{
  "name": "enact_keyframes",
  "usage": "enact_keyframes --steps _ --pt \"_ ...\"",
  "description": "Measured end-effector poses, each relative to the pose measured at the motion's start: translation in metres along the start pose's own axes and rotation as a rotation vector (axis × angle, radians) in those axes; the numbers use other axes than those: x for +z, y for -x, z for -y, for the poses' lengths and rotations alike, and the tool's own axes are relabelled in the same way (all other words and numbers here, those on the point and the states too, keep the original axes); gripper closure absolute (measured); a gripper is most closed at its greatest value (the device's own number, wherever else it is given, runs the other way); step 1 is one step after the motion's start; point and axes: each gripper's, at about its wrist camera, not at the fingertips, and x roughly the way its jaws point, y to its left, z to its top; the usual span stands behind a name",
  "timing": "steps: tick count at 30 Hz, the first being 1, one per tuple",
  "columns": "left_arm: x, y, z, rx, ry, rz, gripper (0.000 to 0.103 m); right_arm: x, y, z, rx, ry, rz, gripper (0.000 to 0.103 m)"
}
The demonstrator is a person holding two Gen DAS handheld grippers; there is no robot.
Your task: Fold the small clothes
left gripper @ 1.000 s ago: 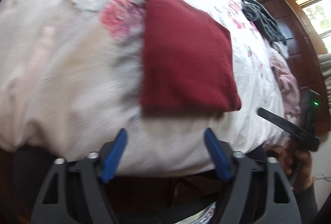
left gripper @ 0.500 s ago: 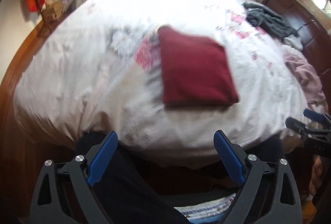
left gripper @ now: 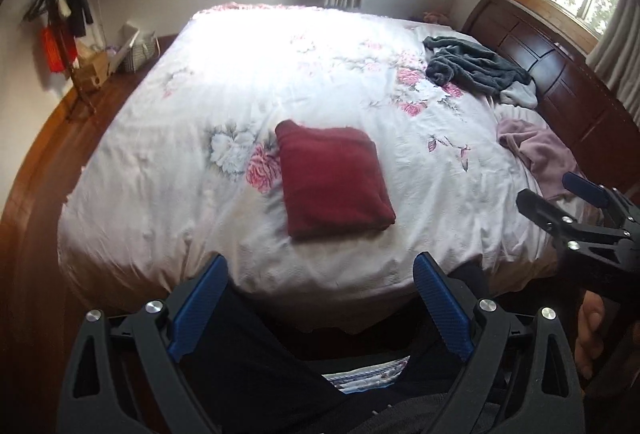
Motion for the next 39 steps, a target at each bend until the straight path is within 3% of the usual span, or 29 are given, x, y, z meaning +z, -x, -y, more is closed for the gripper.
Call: enact_keyframes --steps 5,11,27,32,39 --pt "0.002 0.006 0.001 -0.02 0.012 0.042 0.009 -0.004 0.009 -0.002 -0.012 -0.009 0.0 0.003" --pt "0.004 -0.014 0.004 -0.039 0.026 -0.007 0.009 -0.004 -0.002 -0.003 -0.008 -0.019 -0.022 0.003" --pt "0.004 -0.022 0.008 -0.06 0.015 -0.012 0.009 -0.001 -0.011 -0.009 -0.016 -0.011 -0.027 0.003" --pt "0.001 -0.024 0.008 -0.062 0.014 -0.018 0.009 -0.002 -0.015 -0.005 0.022 -0.043 -0.04 0.003" --pt "0.002 -0.025 0.006 -0.065 0.014 -0.018 0.009 -0.003 -0.011 -0.004 0.007 -0.06 -0.008 0.003"
